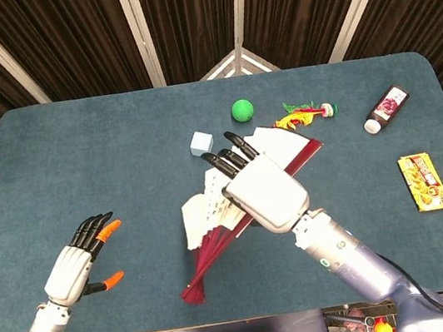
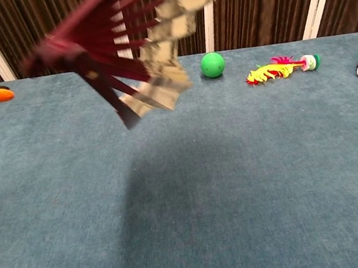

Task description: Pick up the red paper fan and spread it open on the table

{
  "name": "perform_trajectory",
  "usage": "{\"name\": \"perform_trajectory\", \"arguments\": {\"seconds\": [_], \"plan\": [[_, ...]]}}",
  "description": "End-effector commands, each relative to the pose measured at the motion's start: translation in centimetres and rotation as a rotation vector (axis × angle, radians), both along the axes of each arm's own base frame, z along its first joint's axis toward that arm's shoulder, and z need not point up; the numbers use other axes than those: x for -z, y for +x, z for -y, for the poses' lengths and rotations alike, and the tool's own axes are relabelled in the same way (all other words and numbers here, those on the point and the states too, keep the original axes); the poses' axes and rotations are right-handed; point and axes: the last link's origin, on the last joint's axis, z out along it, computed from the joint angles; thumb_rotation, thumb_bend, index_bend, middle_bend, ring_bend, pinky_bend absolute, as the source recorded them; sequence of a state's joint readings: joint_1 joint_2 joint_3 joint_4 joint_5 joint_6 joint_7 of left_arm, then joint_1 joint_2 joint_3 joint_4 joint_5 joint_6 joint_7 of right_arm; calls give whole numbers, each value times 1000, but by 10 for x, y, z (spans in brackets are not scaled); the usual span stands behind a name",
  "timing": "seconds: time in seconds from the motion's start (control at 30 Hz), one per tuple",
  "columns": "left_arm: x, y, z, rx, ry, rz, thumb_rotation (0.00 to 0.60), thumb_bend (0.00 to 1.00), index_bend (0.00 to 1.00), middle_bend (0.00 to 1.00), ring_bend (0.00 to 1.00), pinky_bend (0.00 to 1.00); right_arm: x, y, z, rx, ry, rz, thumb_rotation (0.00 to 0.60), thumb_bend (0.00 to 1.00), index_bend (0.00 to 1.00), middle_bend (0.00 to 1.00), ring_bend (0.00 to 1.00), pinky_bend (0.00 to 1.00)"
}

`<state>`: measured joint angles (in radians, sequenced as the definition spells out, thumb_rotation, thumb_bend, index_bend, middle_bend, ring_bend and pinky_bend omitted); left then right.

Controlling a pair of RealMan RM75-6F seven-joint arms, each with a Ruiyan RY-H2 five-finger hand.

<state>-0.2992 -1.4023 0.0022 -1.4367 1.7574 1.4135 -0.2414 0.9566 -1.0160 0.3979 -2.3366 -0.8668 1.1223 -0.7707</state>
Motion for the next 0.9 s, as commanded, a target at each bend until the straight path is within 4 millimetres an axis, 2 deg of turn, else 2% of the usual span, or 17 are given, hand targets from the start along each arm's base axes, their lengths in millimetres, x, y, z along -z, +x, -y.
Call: {"name": "perform_trajectory", "arguments": {"seconds": [0.03, 0.53, 0.9], "plan": [[5, 3, -1, 15, -1, 29, 600, 288, 145, 0, 0, 0, 4, 17, -4, -12, -7, 30, 600, 371, 851, 175, 209, 85], [23, 19, -7, 89, 59, 153, 600, 288, 189, 11, 0, 0, 35, 51, -25, -64, 50, 123, 600, 381, 851, 176, 213, 89], [41, 25, -19, 108, 96, 154, 600, 313, 370, 106, 0, 35, 44, 59, -33, -79, 67, 143, 600, 381, 851, 176, 213, 89]]}}
